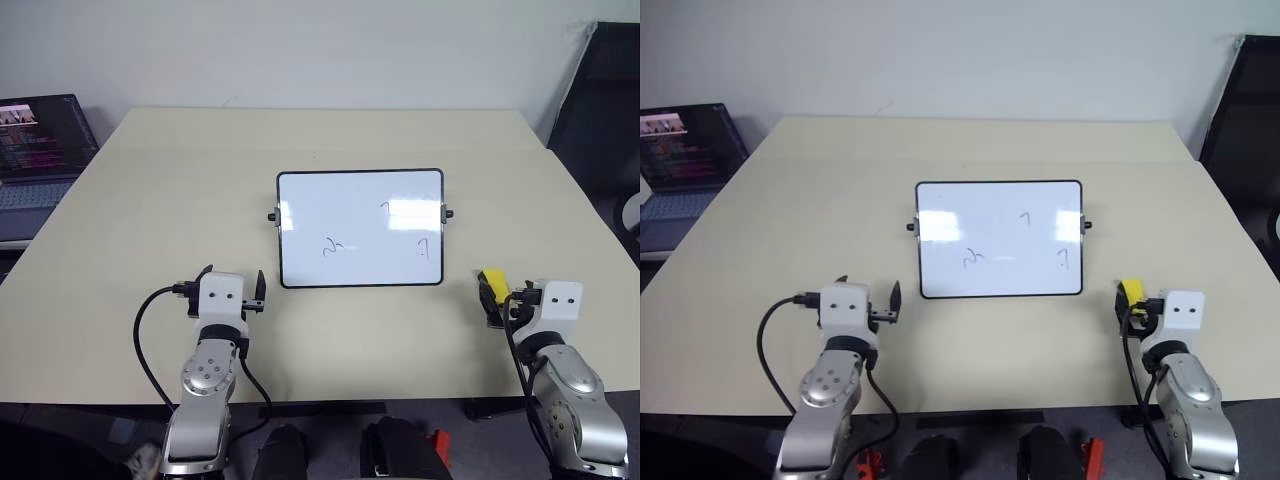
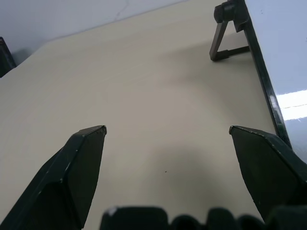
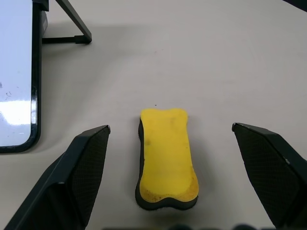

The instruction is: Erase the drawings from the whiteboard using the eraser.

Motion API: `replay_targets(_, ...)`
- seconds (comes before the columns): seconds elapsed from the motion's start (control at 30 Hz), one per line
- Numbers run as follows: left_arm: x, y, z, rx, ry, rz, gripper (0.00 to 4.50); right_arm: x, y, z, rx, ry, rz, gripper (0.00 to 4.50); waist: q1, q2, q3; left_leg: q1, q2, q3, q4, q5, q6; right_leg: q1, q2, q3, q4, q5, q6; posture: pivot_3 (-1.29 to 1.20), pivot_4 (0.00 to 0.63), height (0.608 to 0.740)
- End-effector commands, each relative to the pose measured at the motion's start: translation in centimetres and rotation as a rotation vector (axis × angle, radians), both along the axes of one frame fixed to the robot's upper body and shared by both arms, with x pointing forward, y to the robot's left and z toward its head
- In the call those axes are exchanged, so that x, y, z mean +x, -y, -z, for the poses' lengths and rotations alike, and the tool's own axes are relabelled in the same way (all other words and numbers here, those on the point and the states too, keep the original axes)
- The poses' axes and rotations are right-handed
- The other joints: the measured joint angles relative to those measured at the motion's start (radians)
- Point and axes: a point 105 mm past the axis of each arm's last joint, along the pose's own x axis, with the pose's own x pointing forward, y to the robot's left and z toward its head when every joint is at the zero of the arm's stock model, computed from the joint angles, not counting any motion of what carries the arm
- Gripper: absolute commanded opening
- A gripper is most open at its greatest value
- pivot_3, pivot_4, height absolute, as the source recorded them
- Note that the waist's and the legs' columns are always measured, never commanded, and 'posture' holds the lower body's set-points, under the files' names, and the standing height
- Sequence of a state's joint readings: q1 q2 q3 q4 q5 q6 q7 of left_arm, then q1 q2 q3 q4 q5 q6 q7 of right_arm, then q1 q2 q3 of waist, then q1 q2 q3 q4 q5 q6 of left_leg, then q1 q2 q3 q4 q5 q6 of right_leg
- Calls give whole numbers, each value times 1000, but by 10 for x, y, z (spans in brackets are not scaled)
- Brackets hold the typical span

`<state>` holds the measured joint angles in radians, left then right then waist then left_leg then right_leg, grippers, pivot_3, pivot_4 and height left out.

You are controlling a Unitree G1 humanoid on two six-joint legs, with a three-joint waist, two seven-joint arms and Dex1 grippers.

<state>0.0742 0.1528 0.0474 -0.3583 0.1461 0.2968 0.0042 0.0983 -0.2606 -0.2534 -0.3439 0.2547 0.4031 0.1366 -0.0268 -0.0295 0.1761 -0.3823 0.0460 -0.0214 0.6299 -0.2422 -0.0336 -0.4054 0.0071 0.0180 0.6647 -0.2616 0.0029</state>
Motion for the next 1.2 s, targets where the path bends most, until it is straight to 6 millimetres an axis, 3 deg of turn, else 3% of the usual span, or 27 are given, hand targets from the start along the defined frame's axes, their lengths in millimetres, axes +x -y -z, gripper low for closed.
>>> replay_targets(0.03, 2, 2, -18, 24, 76, 16, 4500, 3, -4, -8, 18, 30, -11, 4466, 0, 0, 0, 0, 0, 0, 0, 0, 0, 0, 0, 0, 0, 0, 0, 0, 150, 740)
replay_targets(0.37, 5, 4, -17, 10, 88, 11, 4500, 2, 5, -5, 8, 11, -3, 4466, 0, 0, 0, 0, 0, 0, 0, 0, 0, 0, 0, 0, 0, 0, 0, 0, 150, 740)
replay_targets(0.47, 7, 5, -25, 17, 104, 32, 4500, 1, 5, -5, 19, 10, -8, 4466, 0, 0, 0, 0, 0, 0, 0, 0, 0, 0, 0, 0, 0, 0, 0, 0, 150, 740)
replay_targets(0.57, 9, 34, -44, 139, 171, 289, 4500, -2, 9, -2, 49, -6, 4, 4466, 0, 0, 0, 0, 0, 0, 0, 0, 0, 0, 0, -1, 0, 0, 0, 0, 150, 740)
replay_targets(0.7, 13, 51, -46, 76, 154, 448, 4500, -4, 9, -4, 48, -24, -15, 4466, 0, 2, -1, 0, 0, 1, 0, 0, 0, 0, 0, 1, 0, 0, 0, 0, 150, 740)
replay_targets(0.87, 11, 90, -52, -47, 117, 755, 4500, -3, 10, -7, 57, -41, -29, 4466, 0, 2, -1, 0, 0, 1, 0, 0, 0, 0, 0, 0, 0, 0, 1, 0, 150, 740)
replay_targets(1.03, -4, 119, -53, -210, 9, 1070, 4500, -2, 7, -13, 51, -43, -46, 4466, -4, 2, -1, 0, 0, 1, 0, 0, 0, 0, 1, 1, 0, 0, 0, 0, 150, 740)
replay_targets(1.2, -22, 131, -47, -298, -151, 1328, 4500, 2, 1, -16, 54, -49, -64, 4466, -4, 2, -1, 0, 0, 0, 0, 0, 0, 0, 2, 0, 0, 0, 0, 0, 150, 740)
